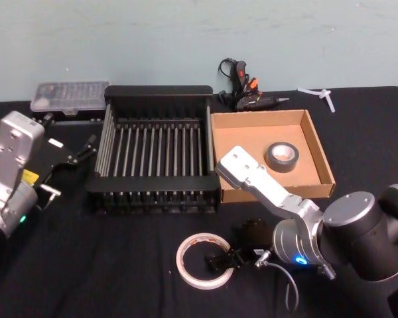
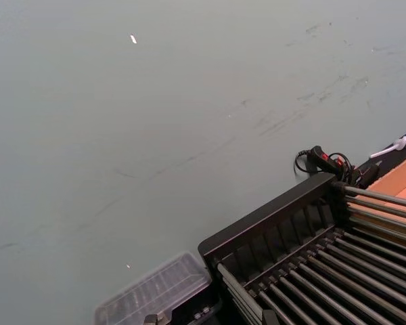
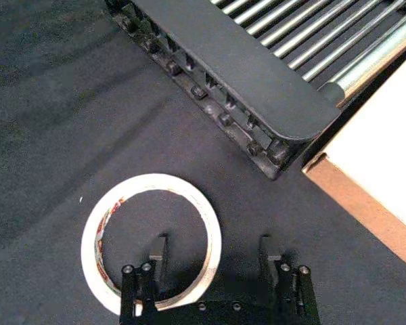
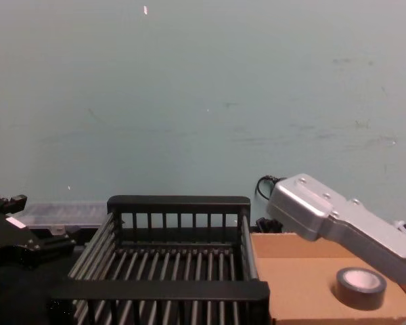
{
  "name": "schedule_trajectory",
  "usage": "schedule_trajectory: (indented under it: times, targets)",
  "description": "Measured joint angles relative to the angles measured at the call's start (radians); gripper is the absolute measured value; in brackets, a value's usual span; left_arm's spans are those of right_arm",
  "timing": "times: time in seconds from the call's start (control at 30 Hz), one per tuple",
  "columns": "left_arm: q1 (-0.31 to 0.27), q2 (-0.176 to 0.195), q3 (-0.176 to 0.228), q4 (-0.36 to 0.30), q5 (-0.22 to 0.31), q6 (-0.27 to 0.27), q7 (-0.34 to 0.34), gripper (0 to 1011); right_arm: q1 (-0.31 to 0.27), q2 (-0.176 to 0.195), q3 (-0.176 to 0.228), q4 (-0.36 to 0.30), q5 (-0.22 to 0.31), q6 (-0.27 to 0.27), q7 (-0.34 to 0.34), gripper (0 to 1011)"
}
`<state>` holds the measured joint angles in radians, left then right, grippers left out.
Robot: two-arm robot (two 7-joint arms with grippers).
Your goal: Pick up the white tape and place it into the black box , Pick up the silver tape and place it into the brown box.
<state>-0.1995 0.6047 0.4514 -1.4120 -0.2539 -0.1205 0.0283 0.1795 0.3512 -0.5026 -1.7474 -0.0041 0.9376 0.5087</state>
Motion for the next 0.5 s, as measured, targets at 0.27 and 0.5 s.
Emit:
schedule_trajectory:
  times: [0.27,0.5]
  targets:
    - [0.000,0.000,0.000,0.000,0.000,0.000,0.000,1001,0.000,0.001,0.000,0.000,0.001,0.000,0.000,708]
    - [0.000,0.000,0.000,0.000,0.000,0.000,0.000,1002,0.000,0.001,0.000,0.000,0.002,0.000,0.000,487]
